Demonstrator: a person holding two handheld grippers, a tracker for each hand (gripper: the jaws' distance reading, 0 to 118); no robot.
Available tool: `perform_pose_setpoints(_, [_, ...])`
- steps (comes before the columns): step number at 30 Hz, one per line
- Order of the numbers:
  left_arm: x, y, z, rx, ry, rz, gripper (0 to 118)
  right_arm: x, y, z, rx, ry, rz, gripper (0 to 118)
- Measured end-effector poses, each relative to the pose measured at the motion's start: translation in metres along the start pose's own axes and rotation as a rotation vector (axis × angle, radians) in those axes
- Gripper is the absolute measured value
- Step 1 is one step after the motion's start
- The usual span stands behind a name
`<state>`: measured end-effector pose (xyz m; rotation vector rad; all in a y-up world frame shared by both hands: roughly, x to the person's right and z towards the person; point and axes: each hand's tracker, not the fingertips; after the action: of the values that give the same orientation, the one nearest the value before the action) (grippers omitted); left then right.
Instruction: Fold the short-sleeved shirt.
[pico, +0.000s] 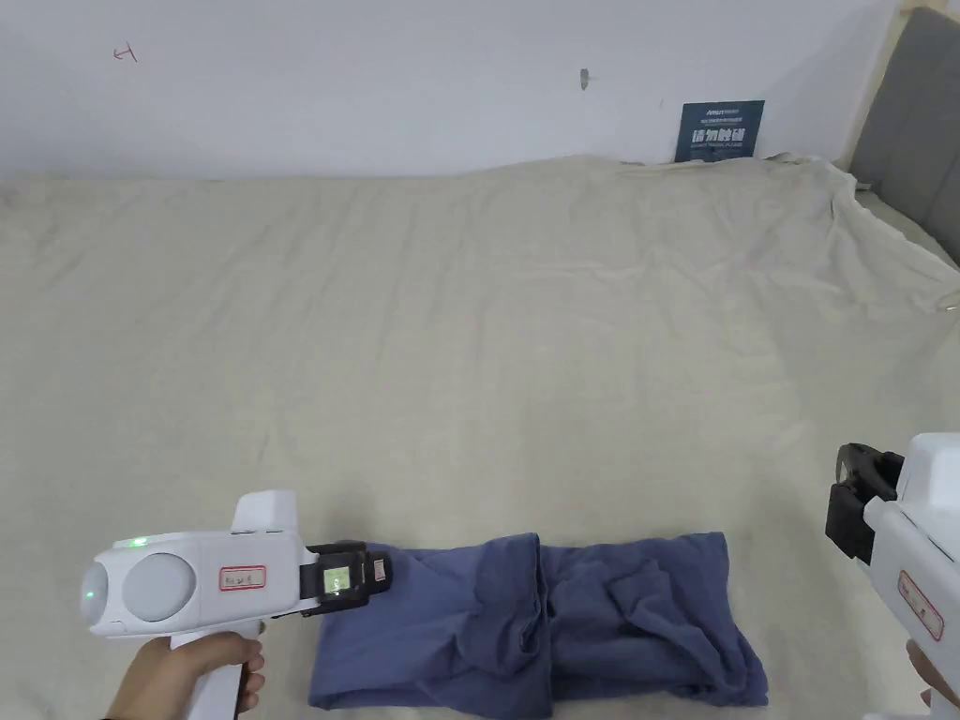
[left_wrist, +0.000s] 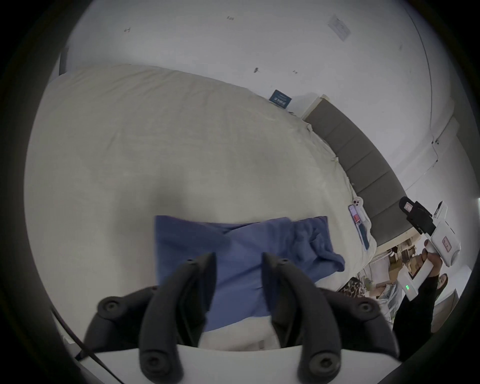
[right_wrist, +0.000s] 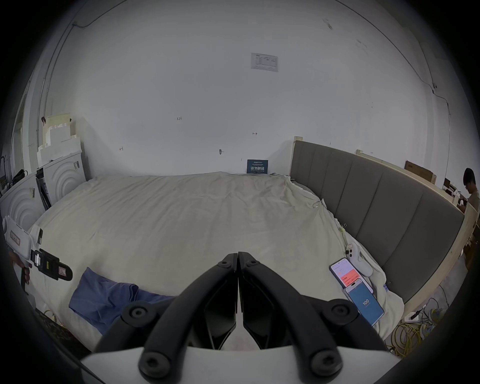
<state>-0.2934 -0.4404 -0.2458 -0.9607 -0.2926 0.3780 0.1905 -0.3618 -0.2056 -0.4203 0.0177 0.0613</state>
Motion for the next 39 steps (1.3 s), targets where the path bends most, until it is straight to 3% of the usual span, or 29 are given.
perform_pose_setpoints(4, [-0.03,-0.001,-0.003,-0.053,0.041,0.021,97,-0.008,0.001,-0.001,-0.008,0.008,0.011,0])
perform_pose_setpoints(5, [-0.038,-0.001,-0.005,-0.068,0.044,0.034,103,-0.01,0.001,-0.001,-0.011,0.009,0.012,0])
perform_pose_setpoints(8, [-0.058,-0.003,-0.017,-0.104,0.034,0.081,103,-0.015,0.001,-0.002,-0.019,0.013,0.015,0])
perform_pose_setpoints(10, [-0.067,-0.003,-0.026,-0.132,-0.001,0.124,99,-0.017,0.0,-0.002,-0.025,0.015,0.019,0])
perform_pose_setpoints(12, [-0.071,-0.006,-0.036,-0.143,-0.025,0.127,88,-0.019,0.0,-0.003,-0.032,0.015,0.023,0])
perform_pose_setpoints(16, [-0.068,-0.01,-0.055,-0.176,-0.032,0.106,85,-0.019,-0.001,-0.003,-0.042,0.011,0.026,0])
perform_pose_setpoints(18, [-0.065,-0.01,-0.062,-0.185,-0.045,0.097,77,-0.018,-0.001,-0.004,-0.046,0.006,0.03,0])
perform_pose_setpoints(19, [-0.064,-0.01,-0.064,-0.181,-0.049,0.087,71,-0.018,-0.001,-0.004,-0.047,0.005,0.03,0])
perform_pose_setpoints(20, [-0.063,-0.009,-0.067,-0.174,-0.058,0.083,55,-0.018,-0.001,-0.004,-0.048,0.003,0.03,0])
perform_pose_setpoints(23, [-0.057,-0.007,-0.076,-0.177,-0.057,0.087,34,-0.016,-0.001,-0.004,-0.05,-0.003,0.032,0])
perform_pose_setpoints(25, [-0.056,-0.008,-0.079,-0.187,-0.042,0.067,13,-0.014,-0.001,-0.005,-0.052,-0.004,0.029,0])
perform_pose_setpoints(35, [-0.053,-0.006,-0.039,-0.131,-0.024,0.055,7,-0.011,0.001,-0.007,-0.05,0.001,0.026,0])
perform_pose_setpoints(39, [-0.071,-0.004,-0.002,-0.084,0.05,0.079,6,-0.014,0.003,-0.008,-0.043,0.014,0.027,0])
